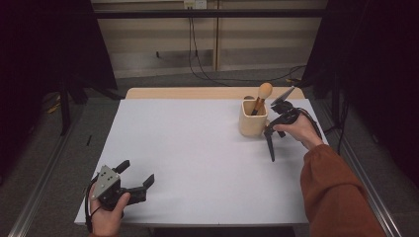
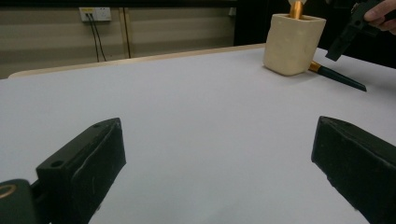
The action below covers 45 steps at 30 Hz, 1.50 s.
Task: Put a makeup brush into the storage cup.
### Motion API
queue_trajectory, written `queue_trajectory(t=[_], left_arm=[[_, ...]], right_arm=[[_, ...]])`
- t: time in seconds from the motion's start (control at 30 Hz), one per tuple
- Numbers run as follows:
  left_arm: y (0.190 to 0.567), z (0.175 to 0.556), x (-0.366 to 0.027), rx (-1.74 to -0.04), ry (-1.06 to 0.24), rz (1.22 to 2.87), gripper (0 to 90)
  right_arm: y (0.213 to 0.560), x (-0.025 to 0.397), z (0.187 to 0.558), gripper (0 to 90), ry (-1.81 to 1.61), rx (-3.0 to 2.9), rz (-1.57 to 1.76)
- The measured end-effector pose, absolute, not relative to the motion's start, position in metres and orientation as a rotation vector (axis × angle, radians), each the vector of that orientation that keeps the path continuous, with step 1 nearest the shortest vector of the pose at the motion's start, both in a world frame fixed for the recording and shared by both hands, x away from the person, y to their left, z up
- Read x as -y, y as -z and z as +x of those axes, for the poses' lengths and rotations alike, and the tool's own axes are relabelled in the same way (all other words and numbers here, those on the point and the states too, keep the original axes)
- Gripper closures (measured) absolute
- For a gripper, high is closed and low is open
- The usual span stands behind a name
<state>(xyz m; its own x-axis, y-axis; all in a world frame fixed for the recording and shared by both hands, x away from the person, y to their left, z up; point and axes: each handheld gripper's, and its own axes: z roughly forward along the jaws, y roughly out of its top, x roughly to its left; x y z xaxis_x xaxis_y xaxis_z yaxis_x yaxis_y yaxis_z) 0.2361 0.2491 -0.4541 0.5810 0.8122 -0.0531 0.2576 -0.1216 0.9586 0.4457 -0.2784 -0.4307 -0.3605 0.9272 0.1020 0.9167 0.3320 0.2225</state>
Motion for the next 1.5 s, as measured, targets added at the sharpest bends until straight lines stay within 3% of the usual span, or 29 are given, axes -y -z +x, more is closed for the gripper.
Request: queue_trajectory(t=[0.1,0.2,0.5,0.53,0.9,1.5], left_arm=[[0.454,0.236,-0.249,-0.902,-0.605,1.672,2.8],[0.454,0.236,-0.249,-0.902,-0.605,1.672,2.8],[0.455,0.236,-0.249,-0.910,-0.591,1.664,2.8],[0.455,0.236,-0.249,-0.910,-0.593,1.664,2.8],[0.455,0.236,-0.250,-0.912,-0.595,1.666,2.8],[0.455,0.236,-0.249,-0.904,-0.596,1.675,2.8]], right_arm=[[0.430,0.276,0.447,10.5,-0.372,-2.517,1.736],[0.429,0.272,0.447,22.5,-0.384,-2.518,1.733],[0.433,0.265,0.448,39.4,-0.375,-2.495,1.766],[0.433,0.265,0.448,44.7,-0.367,-2.470,1.793],[0.444,0.265,0.447,47.8,-0.349,-2.462,1.862],[0.453,0.262,0.448,65.6,-0.353,-2.391,1.928]])
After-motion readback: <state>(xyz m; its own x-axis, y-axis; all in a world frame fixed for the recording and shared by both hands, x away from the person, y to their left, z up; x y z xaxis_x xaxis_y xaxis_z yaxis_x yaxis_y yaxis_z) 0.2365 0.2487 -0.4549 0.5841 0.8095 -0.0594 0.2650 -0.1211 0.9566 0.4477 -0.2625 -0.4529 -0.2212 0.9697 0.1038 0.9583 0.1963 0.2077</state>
